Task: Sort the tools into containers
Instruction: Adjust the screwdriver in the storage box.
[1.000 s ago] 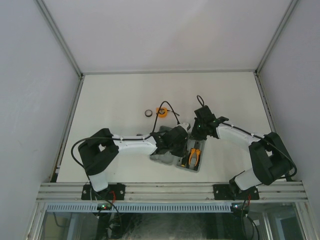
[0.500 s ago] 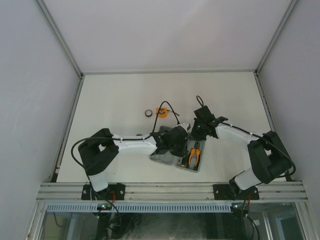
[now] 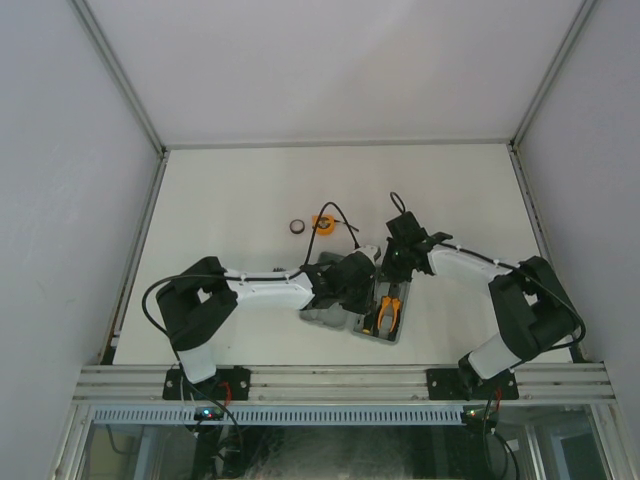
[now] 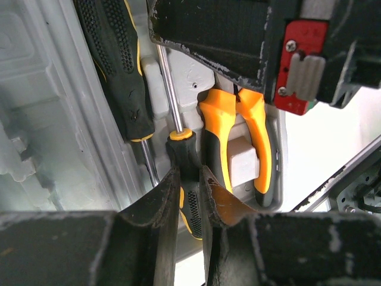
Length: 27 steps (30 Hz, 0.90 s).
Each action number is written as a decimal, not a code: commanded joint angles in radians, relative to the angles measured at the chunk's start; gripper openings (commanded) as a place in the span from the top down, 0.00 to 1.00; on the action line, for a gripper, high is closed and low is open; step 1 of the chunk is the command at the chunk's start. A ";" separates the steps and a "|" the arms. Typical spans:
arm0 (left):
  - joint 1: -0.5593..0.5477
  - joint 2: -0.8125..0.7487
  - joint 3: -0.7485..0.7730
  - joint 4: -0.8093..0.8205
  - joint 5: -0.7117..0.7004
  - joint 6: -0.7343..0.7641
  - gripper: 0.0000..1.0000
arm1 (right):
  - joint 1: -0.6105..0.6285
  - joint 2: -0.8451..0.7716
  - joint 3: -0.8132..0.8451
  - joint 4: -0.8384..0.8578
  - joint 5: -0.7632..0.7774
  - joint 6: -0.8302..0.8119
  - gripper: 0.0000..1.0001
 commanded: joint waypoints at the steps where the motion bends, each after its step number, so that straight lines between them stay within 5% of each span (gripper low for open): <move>1: -0.006 0.027 -0.025 -0.082 0.016 0.004 0.77 | 0.017 0.036 0.031 0.010 0.002 -0.012 0.99; 15: -0.007 0.035 -0.030 -0.100 0.016 0.007 0.84 | 0.034 0.159 0.092 -0.099 0.091 -0.080 1.00; 23: -0.006 0.067 0.019 -0.172 0.013 0.005 1.00 | 0.034 0.243 0.114 -0.137 0.100 -0.121 1.00; 27: -0.007 0.079 0.040 -0.214 0.009 0.004 1.00 | 0.038 0.299 0.129 -0.154 0.094 -0.148 1.00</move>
